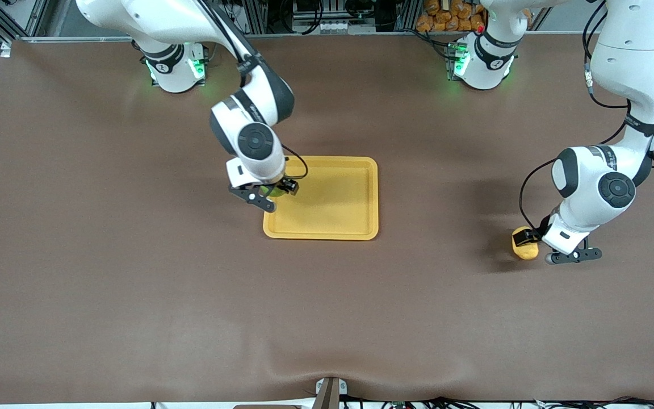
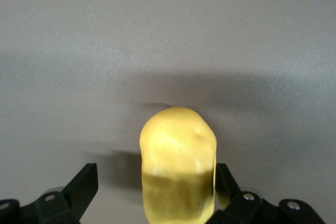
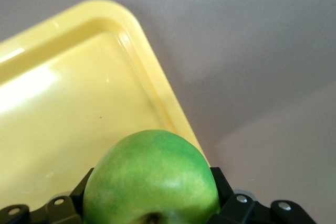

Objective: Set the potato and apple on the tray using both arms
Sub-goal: 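Lower the apple onto the tray and open the right gripper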

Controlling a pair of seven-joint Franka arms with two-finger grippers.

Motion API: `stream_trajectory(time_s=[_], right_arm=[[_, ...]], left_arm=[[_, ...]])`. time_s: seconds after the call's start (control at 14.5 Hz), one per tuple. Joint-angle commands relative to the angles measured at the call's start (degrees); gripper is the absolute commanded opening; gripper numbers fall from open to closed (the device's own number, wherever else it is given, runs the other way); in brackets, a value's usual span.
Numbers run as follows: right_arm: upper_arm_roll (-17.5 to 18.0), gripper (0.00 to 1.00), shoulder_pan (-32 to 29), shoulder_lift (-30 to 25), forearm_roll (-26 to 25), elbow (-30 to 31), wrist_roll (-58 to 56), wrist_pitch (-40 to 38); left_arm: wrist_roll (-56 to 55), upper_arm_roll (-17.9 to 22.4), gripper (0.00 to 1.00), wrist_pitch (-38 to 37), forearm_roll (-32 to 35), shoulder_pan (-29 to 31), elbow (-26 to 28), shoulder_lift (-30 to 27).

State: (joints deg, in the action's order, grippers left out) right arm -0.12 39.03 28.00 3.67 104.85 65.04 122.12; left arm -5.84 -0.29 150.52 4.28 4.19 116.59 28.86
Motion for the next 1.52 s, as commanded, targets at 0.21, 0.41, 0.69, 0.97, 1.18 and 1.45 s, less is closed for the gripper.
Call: stream_trajectory(time_s=[0.21,0.41,0.69,0.97,1.18,1.45], right_arm=[[-0.8,0.67,1.4,6.4,-1.0,-4.9,3.0,-0.5],[-0.8,0.82,1.8,7.1,-1.0,-5.1,3.1,-0.5],[-0.8,1.00,2.7,7.7,-1.1,-5.1,3.8,-0.5],[-0.9,1.00,2.6,6.9,-1.1,-5.8,5.0,-1.3],[-1.4,1.00,1.7,2.2,-1.6,-6.3,3.8,-6.6],[-2.6,1.00,-5.4,-4.9,-1.9,-6.6,-9.4,-14.0]], left_arm=[[-1.0,-0.2,0.35,0.4,0.3,-0.6,-0.9,0.8],[-0.8,-0.8,0.00,-0.1,0.3,-0.6,-1.2,-0.2],[-1.1,-2.5,0.00,-4.7,0.3,-0.6,-2.2,-3.1],[-1.2,-6.6,0.00,-18.6,0.3,-0.5,-7.8,-5.3],[-5.5,-11.1,0.00,-25.0,0.3,-0.5,-10.5,-5.9],[-12.4,-17.8,0.00,-27.1,0.4,-0.6,-11.3,-6.2]])
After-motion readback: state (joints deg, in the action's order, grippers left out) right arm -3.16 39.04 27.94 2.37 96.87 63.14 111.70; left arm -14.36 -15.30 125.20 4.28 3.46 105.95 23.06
